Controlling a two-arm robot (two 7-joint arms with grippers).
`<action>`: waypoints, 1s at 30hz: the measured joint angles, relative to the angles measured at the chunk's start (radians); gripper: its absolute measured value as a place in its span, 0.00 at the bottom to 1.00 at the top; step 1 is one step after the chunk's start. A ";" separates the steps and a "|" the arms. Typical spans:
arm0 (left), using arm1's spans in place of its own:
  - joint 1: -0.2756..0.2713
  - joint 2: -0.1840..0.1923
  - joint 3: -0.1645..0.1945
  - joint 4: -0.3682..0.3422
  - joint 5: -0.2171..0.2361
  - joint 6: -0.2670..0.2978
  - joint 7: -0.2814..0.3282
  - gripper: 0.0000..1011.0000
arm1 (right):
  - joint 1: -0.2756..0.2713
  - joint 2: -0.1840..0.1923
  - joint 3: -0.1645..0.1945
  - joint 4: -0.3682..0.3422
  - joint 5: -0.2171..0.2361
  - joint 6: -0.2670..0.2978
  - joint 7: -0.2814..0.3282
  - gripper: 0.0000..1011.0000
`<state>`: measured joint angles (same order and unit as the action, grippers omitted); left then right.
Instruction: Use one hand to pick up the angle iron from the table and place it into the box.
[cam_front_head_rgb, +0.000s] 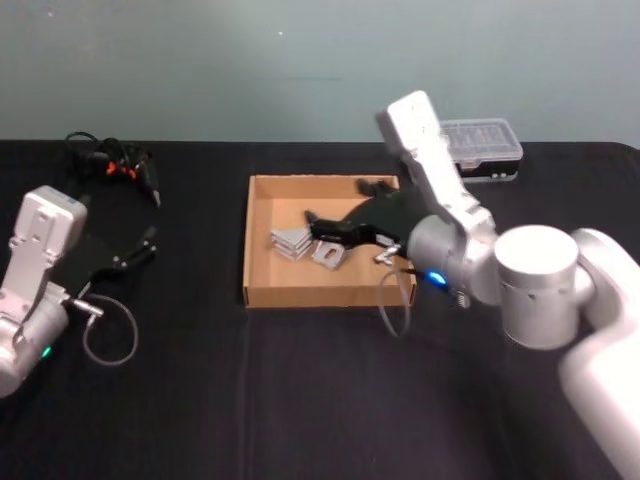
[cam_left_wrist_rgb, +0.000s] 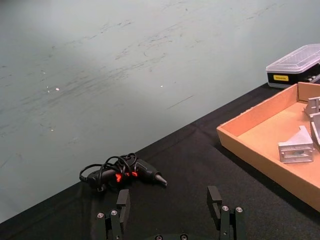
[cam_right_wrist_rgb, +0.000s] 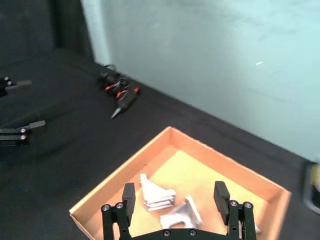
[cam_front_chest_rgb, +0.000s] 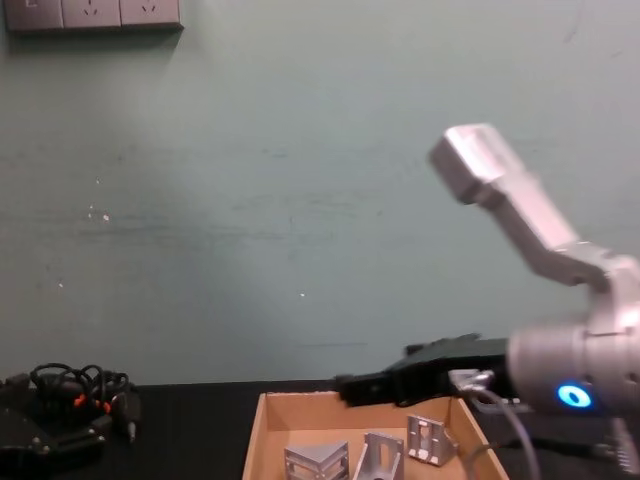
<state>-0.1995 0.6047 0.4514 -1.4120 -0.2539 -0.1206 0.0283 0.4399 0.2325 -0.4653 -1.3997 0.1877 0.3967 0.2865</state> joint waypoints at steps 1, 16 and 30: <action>0.000 0.000 0.000 0.000 0.000 0.000 0.000 1.00 | -0.020 0.005 0.009 -0.026 -0.004 -0.002 -0.016 0.99; 0.000 0.000 0.000 0.000 0.000 0.000 0.000 1.00 | -0.239 -0.002 0.120 -0.180 -0.077 -0.109 -0.216 0.99; 0.000 0.000 0.000 0.000 0.000 0.000 0.000 1.00 | -0.239 -0.004 0.120 -0.171 -0.084 -0.114 -0.222 0.99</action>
<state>-0.1995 0.6046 0.4514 -1.4120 -0.2539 -0.1205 0.0283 0.2012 0.2289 -0.3455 -1.5708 0.1040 0.2826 0.0647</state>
